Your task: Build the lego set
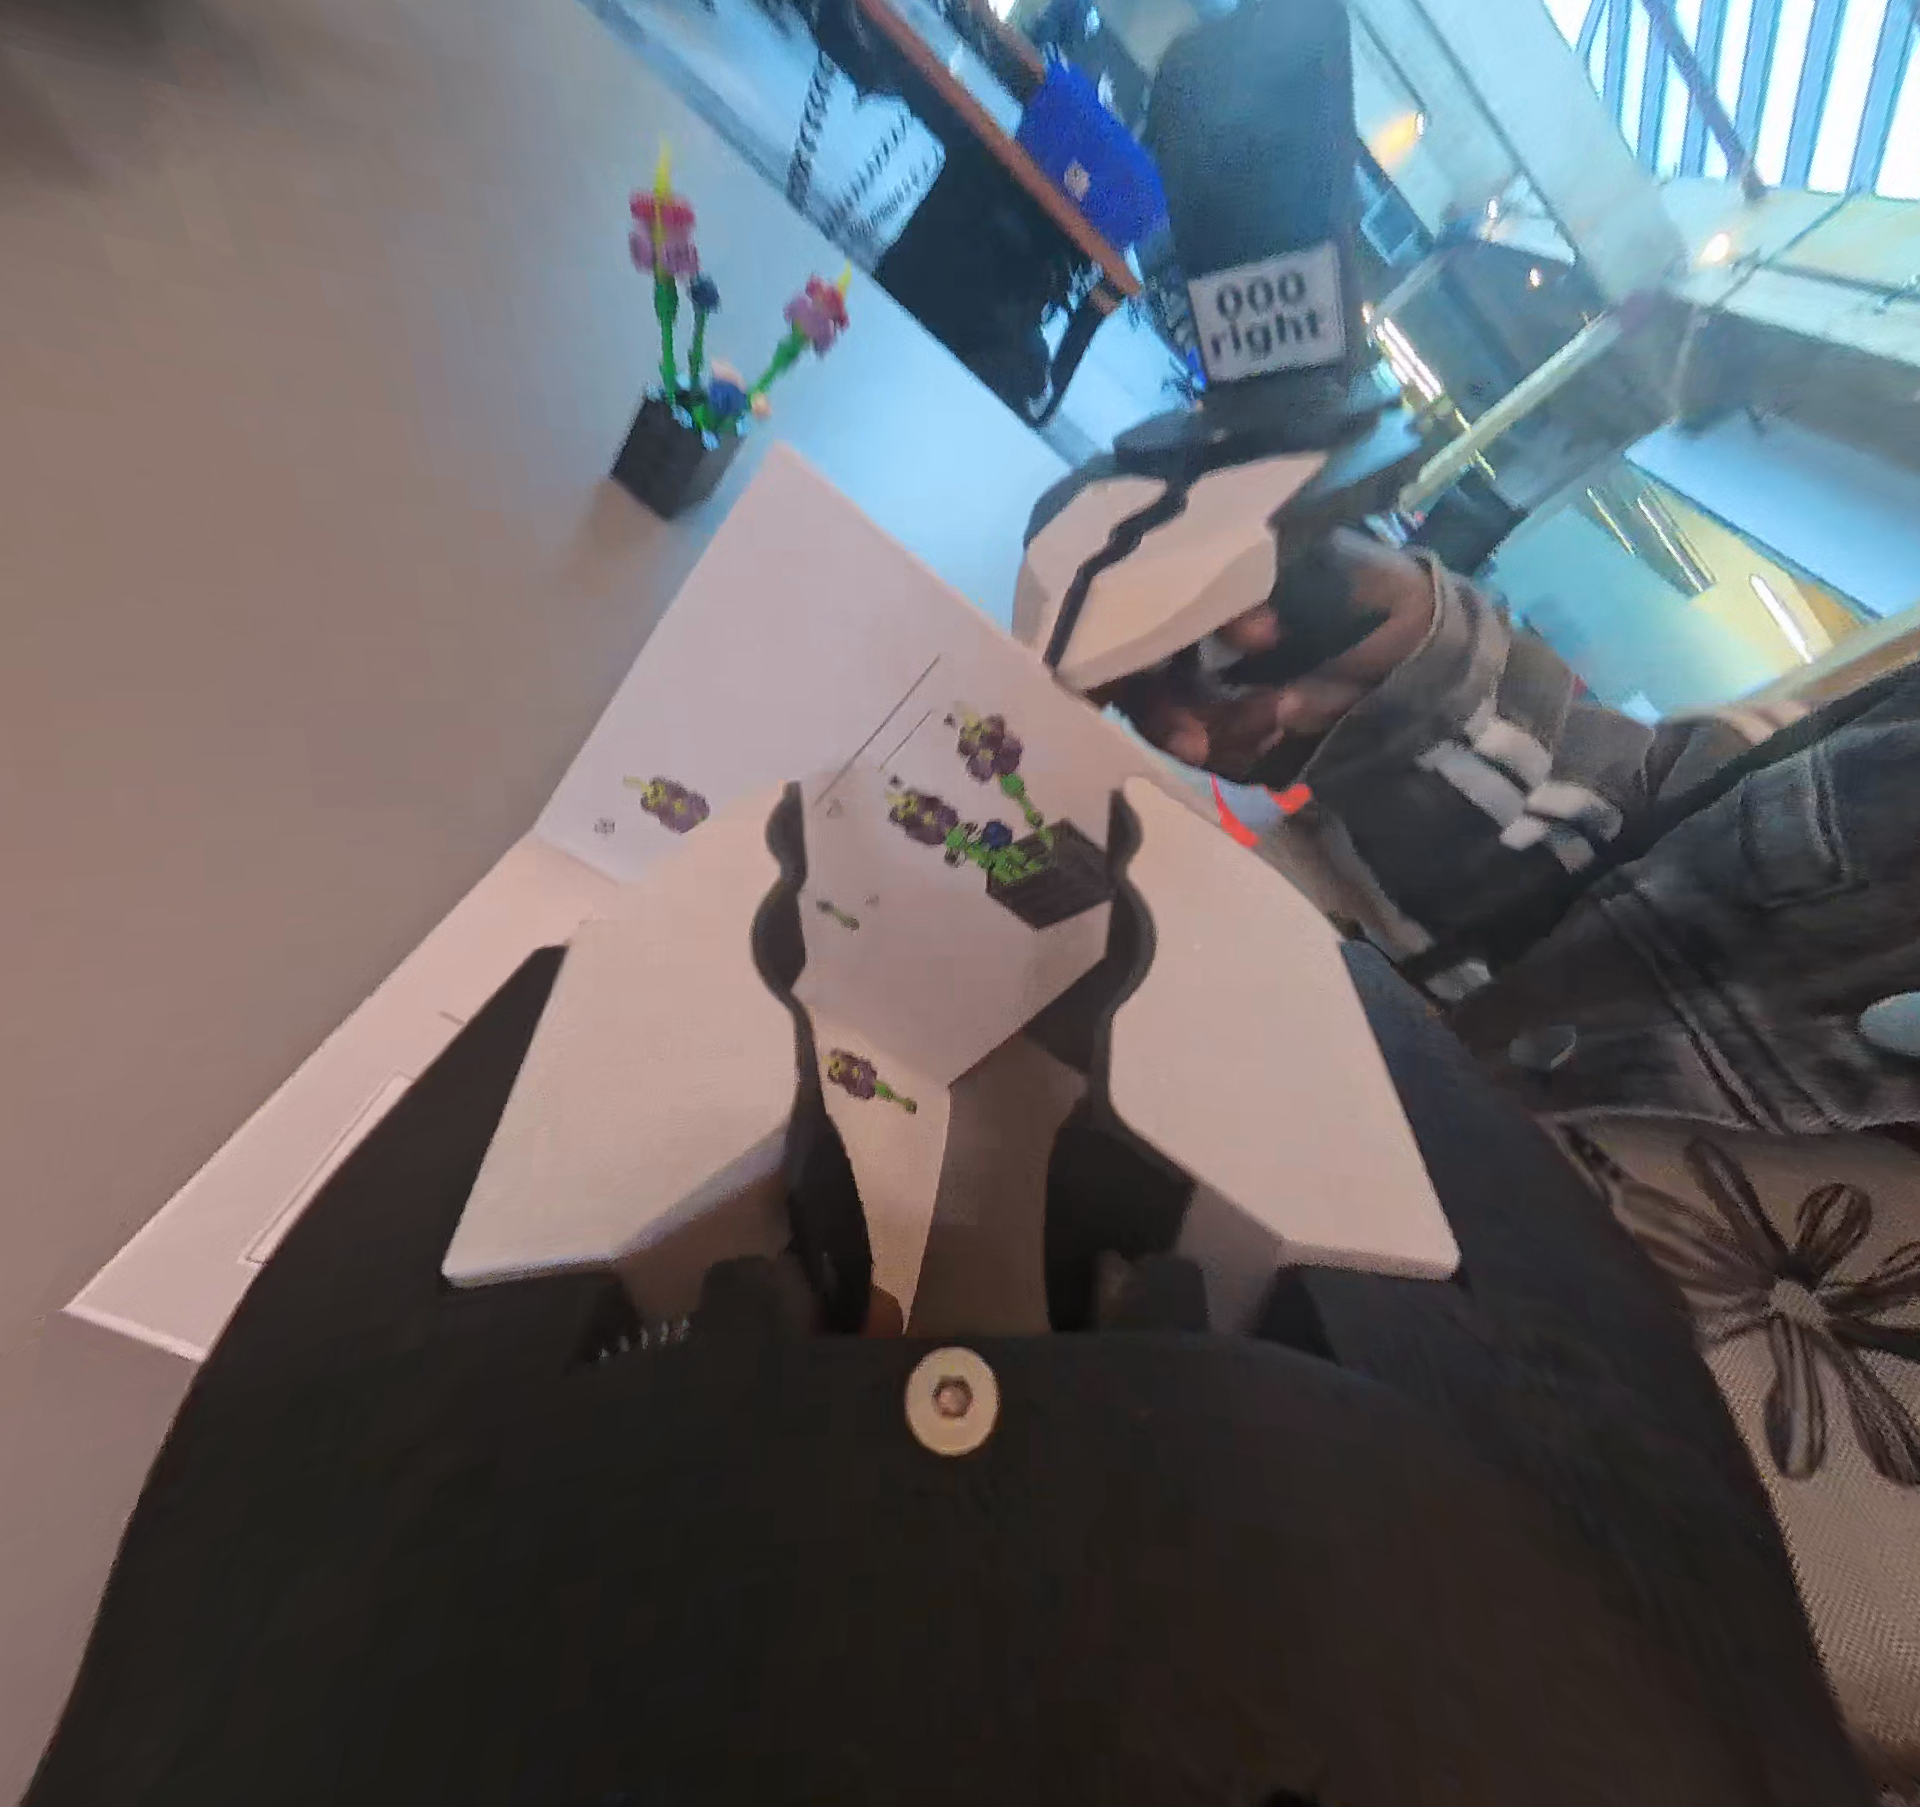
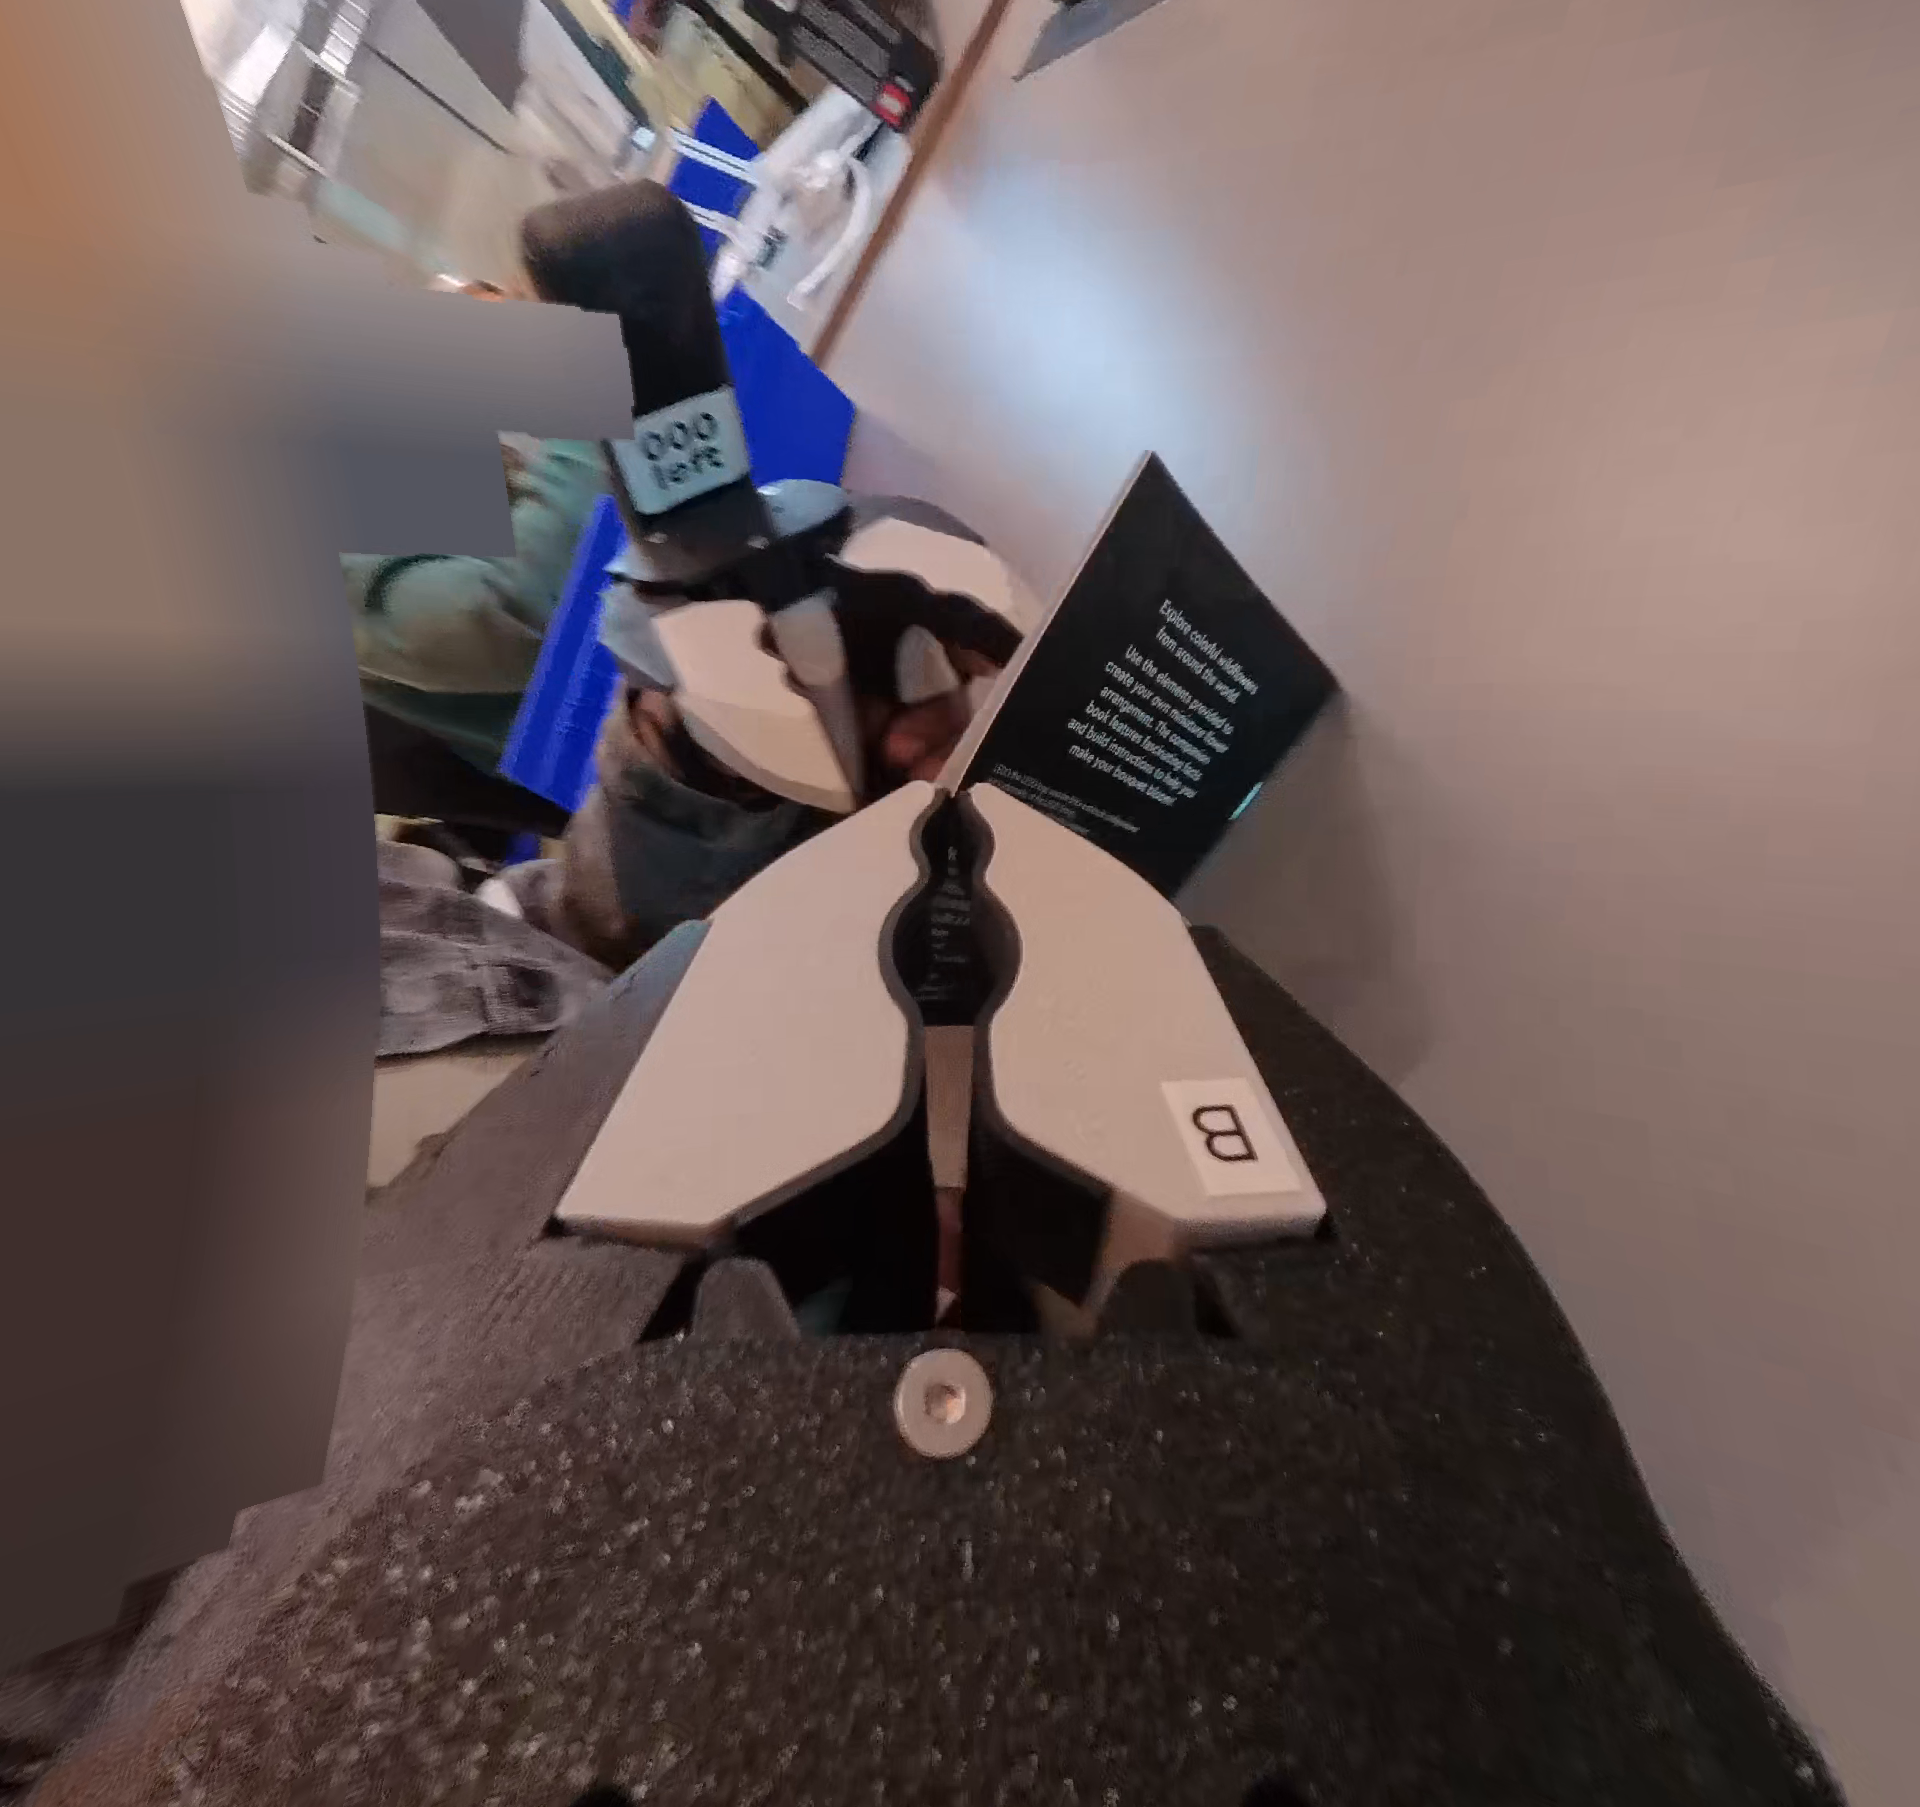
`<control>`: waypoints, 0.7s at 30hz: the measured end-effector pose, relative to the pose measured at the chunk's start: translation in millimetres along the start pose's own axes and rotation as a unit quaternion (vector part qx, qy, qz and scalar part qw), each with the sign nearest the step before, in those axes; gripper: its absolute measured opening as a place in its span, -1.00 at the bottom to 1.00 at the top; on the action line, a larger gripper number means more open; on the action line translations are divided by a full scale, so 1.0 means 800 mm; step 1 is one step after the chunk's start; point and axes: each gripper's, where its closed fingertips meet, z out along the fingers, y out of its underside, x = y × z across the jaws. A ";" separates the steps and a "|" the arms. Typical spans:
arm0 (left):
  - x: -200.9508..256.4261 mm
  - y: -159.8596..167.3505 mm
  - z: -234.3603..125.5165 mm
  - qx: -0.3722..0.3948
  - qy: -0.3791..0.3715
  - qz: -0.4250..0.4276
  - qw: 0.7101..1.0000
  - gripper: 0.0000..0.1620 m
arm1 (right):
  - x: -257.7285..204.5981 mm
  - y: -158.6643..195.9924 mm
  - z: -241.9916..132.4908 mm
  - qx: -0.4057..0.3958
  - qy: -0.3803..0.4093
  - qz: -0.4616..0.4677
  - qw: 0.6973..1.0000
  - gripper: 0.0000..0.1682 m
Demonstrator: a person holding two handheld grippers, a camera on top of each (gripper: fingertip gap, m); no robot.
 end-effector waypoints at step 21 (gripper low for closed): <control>-0.002 0.000 -0.011 0.010 -0.100 -0.007 0.995 -0.24 | -0.016 -0.001 0.022 0.049 0.005 -0.031 0.998 -0.98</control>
